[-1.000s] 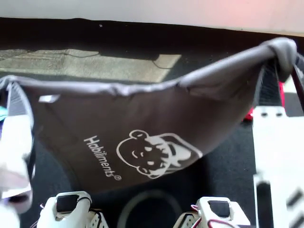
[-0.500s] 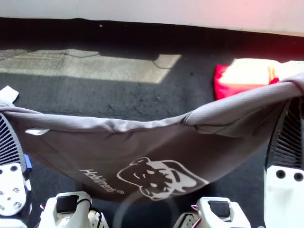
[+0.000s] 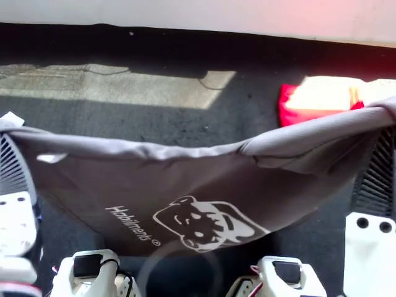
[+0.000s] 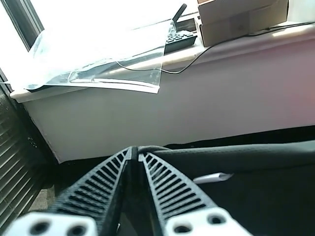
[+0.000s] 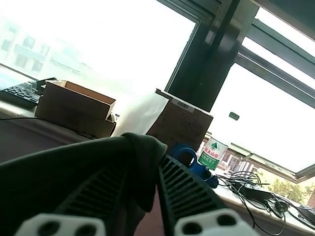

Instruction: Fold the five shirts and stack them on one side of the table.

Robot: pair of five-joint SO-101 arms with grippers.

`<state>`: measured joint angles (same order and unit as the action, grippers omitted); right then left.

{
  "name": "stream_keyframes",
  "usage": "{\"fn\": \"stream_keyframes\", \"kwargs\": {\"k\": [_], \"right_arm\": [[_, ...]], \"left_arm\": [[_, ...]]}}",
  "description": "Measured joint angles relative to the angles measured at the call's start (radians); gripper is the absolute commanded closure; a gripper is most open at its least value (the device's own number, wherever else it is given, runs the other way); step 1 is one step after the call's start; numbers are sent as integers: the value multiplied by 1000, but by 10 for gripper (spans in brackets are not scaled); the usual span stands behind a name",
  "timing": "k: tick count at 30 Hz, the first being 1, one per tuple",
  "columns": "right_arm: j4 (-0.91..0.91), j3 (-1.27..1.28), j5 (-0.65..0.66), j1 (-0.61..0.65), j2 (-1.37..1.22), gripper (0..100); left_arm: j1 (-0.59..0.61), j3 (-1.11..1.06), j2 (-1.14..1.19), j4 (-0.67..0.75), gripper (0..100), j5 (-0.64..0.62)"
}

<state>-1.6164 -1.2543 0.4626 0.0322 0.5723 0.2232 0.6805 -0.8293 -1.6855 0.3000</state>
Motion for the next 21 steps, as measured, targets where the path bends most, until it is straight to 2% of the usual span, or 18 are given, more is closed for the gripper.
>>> {"fn": "stream_keyframes", "kwargs": {"k": [8,17,21], "right_arm": [[-48,-5,-28,-54,115,993],[-78,-9,-66,-57,181,993],[-41,97,-103,-57,183,993]], "left_arm": [[-2,-61,-5,0,992,0],[-2,-60,-166,0,992,0],[-2,-89,-167,0,992,0]]}}
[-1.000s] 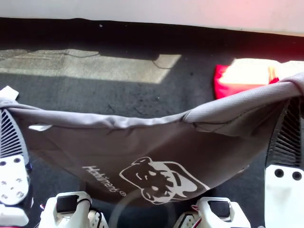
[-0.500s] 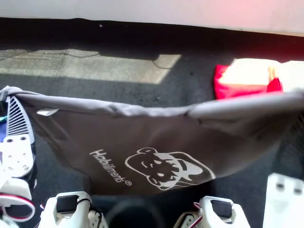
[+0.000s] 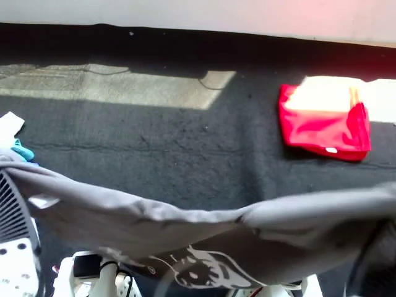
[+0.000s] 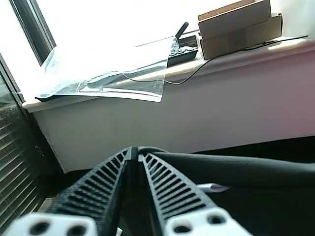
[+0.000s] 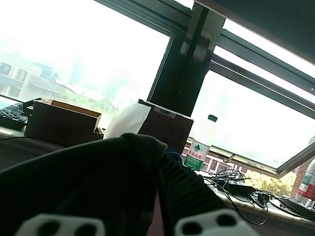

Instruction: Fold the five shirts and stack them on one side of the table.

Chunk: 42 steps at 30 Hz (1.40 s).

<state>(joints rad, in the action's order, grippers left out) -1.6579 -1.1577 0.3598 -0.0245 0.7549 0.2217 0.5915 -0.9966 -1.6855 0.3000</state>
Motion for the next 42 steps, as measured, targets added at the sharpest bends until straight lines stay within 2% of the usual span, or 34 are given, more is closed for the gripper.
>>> {"fn": "stream_keyframes", "kwargs": {"k": [7,14,20,23,28,35,42], "right_arm": [[249,453,-38,0,-3,993],[635,1076,-40,0,-9,993],[993,1496,-40,35,-61,993],[1083,1504,-41,43,-169,993],[1100,1330,-43,43,-411,993],[937,996,-43,44,-680,993],[801,956,-43,89,-881,993]], "left_arm": [[0,-175,143,49,992,0],[0,-336,439,232,992,61],[3,-324,769,391,992,81],[14,-245,931,428,992,81],[21,11,1158,431,992,81],[21,353,1398,391,992,81],[23,400,1633,351,992,81]]}}
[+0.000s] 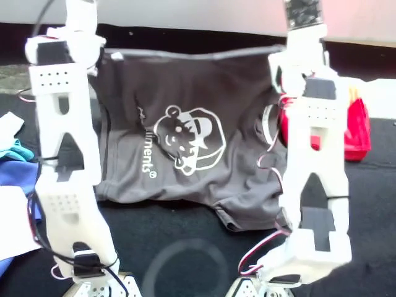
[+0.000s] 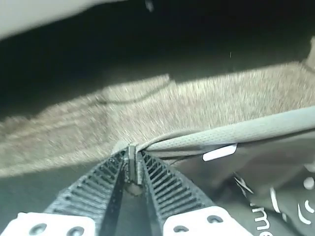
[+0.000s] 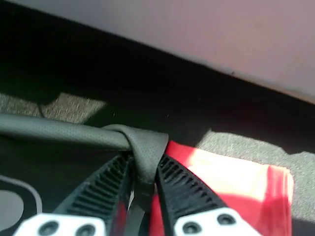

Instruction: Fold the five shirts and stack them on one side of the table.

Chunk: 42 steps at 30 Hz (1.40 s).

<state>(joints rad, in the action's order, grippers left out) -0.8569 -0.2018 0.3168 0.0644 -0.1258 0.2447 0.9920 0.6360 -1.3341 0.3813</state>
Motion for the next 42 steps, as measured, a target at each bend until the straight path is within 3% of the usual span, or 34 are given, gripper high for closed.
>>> {"fn": "stream_keyframes", "kwargs": {"k": [9,21,29,42], "right_arm": [[-110,0,0,86,-224,993],[-307,-14,0,84,-339,993],[-404,69,0,66,-52,993],[-384,766,0,48,563,993]], "left_arm": [[2,0,135,-61,992,0],[2,2,267,-334,991,0],[2,-64,71,-423,991,0],[3,-753,-365,-425,991,2]]}}
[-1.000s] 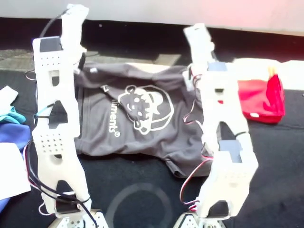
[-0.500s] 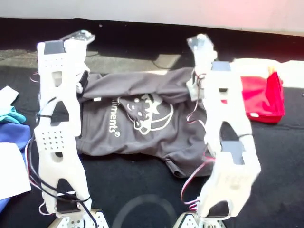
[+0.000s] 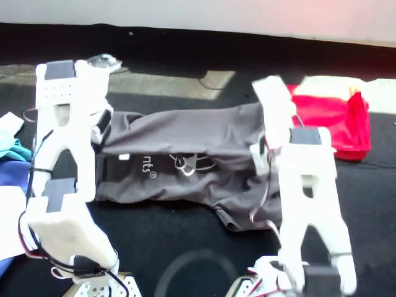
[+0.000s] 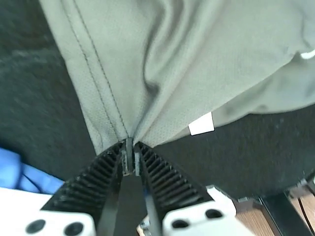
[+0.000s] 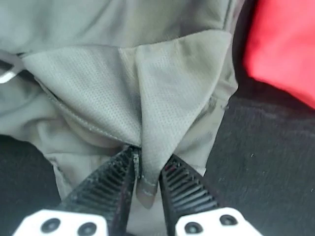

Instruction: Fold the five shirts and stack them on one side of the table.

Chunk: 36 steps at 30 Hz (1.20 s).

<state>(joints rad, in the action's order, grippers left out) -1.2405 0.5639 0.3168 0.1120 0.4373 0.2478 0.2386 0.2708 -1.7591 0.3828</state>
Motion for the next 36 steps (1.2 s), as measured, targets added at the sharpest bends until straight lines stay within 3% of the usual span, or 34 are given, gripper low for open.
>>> {"fn": "stream_keyframes", "kwargs": {"k": [9,19,30,36], "right_arm": [[-95,164,48,-29,301,993],[-103,361,135,-129,361,993],[-21,483,138,-135,370,993],[-175,324,129,-92,431,993]], "left_arm": [[0,-272,-150,9,991,61],[0,-562,-206,215,991,64],[0,-594,-207,334,991,63],[0,-594,-207,338,991,63]]}}
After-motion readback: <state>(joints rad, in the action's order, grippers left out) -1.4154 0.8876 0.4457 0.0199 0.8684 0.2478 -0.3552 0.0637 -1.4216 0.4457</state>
